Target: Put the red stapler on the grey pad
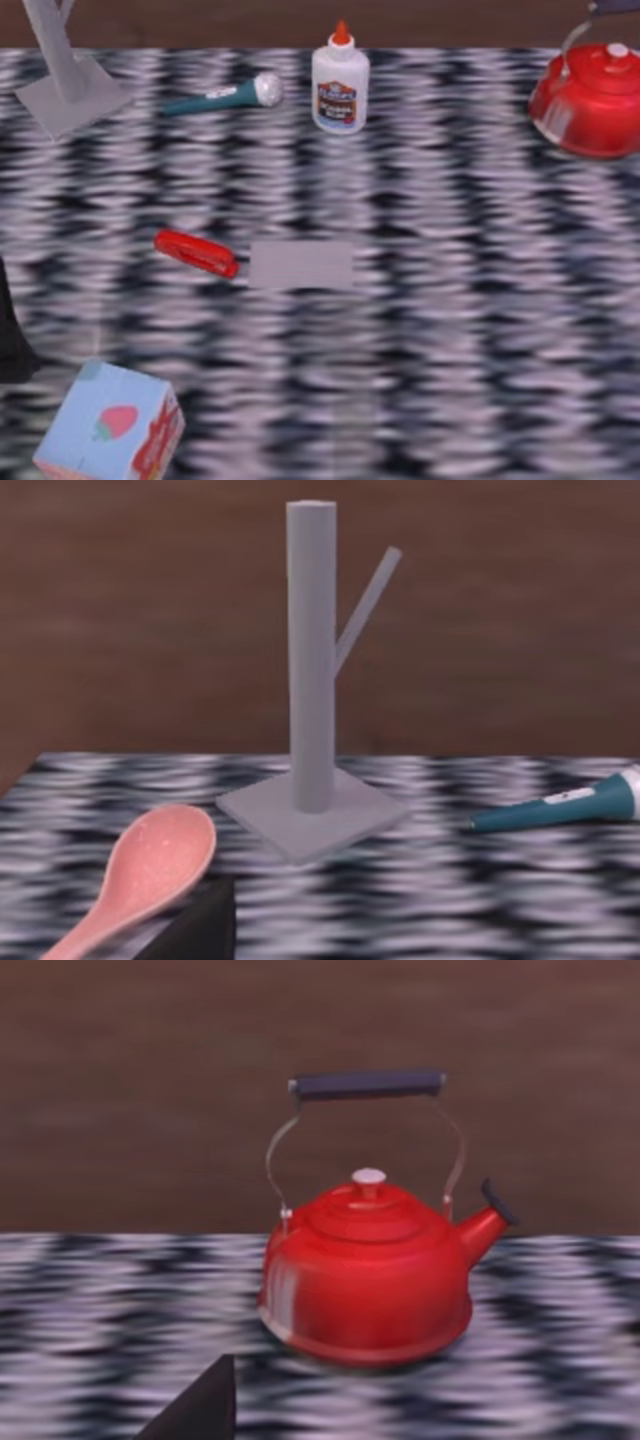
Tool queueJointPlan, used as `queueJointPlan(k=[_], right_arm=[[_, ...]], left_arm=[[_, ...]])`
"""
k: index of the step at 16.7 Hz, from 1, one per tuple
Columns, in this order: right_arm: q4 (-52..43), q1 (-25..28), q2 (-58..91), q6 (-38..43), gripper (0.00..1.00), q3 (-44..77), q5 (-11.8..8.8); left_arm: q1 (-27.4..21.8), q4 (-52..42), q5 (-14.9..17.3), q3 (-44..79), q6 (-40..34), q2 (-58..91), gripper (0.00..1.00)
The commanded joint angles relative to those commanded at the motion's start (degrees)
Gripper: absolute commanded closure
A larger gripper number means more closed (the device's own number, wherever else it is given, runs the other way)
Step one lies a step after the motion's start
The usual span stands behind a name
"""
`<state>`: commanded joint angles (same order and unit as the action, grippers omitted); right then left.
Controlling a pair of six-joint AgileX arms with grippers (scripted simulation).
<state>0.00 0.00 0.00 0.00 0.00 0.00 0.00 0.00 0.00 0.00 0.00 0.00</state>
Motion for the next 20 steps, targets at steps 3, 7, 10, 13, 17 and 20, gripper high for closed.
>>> queueJointPlan(k=[3, 7, 10, 13, 17, 20], right_arm=[[0.0, 0.0, 0.0, 0.0, 0.0, 0.0, 0.0], [0.0, 0.0, 0.0, 0.0, 0.0, 0.0, 0.0], [0.0, 0.0, 0.0, 0.0, 0.0, 0.0, 0.0], [0.0, 0.0, 0.0, 0.0, 0.0, 0.0, 0.0], [0.0, 0.0, 0.0, 0.0, 0.0, 0.0, 0.0], [0.0, 0.0, 0.0, 0.0, 0.0, 0.0, 0.0]], left_arm=[[-0.2, -0.5, 0.2, 0.5, 0.5, 0.6, 0.0], [-2.6, -7.8, 2.9, 8.2, 8.2, 8.7, 0.0], [-5.3, -17.5, 5.5, 19.0, 18.6, 21.3, 0.0], [-8.3, -29.1, 7.8, 32.2, 31.4, 38.8, 0.0], [-12.3, -45.0, 9.6, 51.3, 49.5, 65.5, 0.0], [-14.8, -55.3, 9.7, 65.4, 62.2, 84.2, 0.0]])
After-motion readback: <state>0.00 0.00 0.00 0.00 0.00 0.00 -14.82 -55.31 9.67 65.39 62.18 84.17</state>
